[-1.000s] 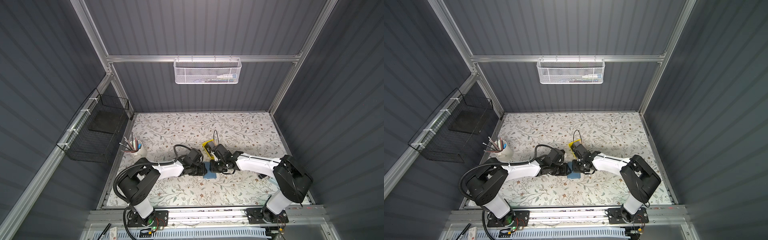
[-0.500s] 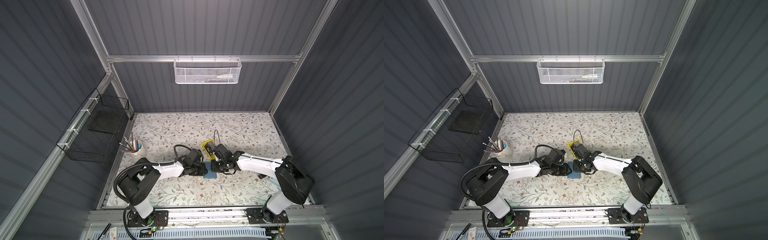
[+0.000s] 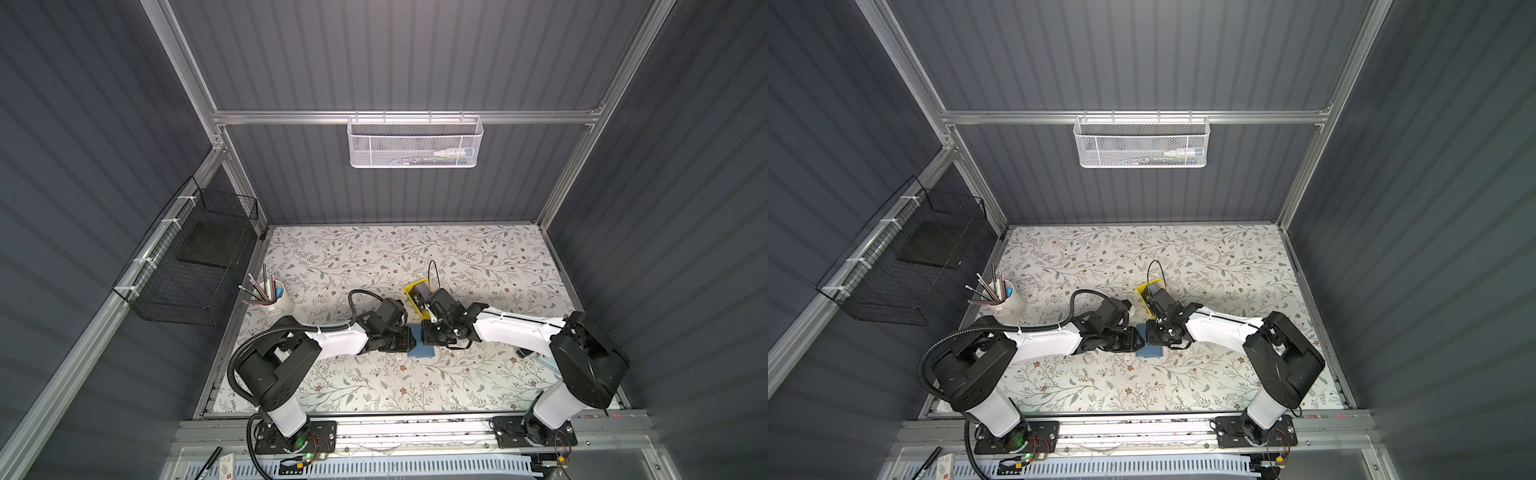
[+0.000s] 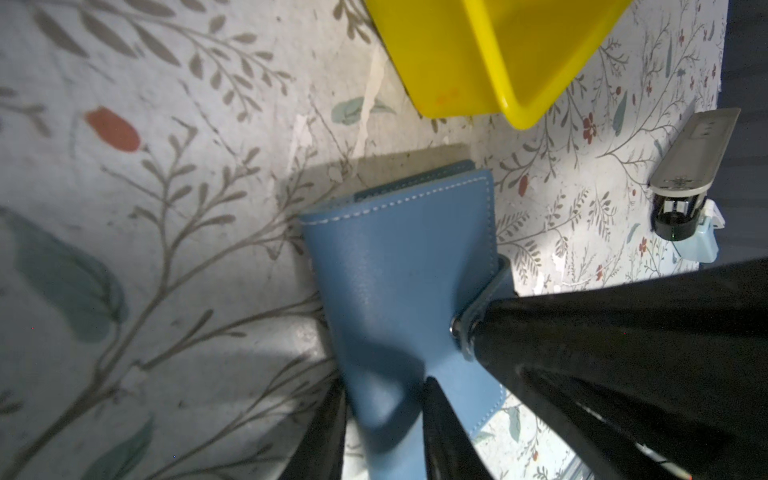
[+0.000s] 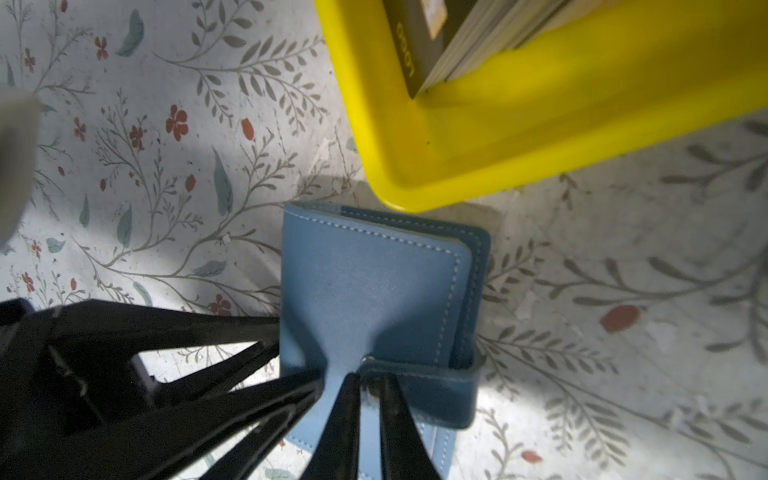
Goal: Insert credit cards into a card holder
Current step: Close the button on the card holder.
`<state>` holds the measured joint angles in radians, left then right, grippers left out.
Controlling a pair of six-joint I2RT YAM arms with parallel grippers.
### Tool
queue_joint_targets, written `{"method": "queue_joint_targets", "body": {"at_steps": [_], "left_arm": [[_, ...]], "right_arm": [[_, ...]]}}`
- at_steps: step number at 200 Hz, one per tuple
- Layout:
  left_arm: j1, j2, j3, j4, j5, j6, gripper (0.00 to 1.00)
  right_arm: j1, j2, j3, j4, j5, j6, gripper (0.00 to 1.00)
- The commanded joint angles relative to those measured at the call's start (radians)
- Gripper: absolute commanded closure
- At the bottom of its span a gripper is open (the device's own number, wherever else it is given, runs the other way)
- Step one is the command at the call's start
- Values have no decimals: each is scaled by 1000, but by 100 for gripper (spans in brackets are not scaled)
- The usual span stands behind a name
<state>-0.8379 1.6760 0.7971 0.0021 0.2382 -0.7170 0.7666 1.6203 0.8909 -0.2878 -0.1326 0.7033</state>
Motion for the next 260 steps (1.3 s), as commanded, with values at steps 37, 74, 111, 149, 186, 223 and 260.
{"method": "queue_joint_targets", "body": {"at_steps": [37,74,111,149,186,223,260], "left_arm": [[-10,15,-9,-10,-7,-9,68],[-12,13,-12,0,-11,-9,68],[-11,-7,-25,5,-21,4,67],[-11,-18,-36,24,-26,17,65],[-12,-39,-53,35,-40,19,65],[-15,-49,-55,33,-46,27,66],[-18,-53,-62,51,-49,36,66]], "right_arm": [[4,-16,-4,-45,48,1,82],[2,-68,-47,-27,43,-7,83],[3,-101,-104,41,17,10,83],[2,-115,-138,93,16,26,84],[-1,-132,-158,122,22,30,84],[-5,-136,-167,128,23,30,84],[-7,-127,-171,134,26,28,84]]}}
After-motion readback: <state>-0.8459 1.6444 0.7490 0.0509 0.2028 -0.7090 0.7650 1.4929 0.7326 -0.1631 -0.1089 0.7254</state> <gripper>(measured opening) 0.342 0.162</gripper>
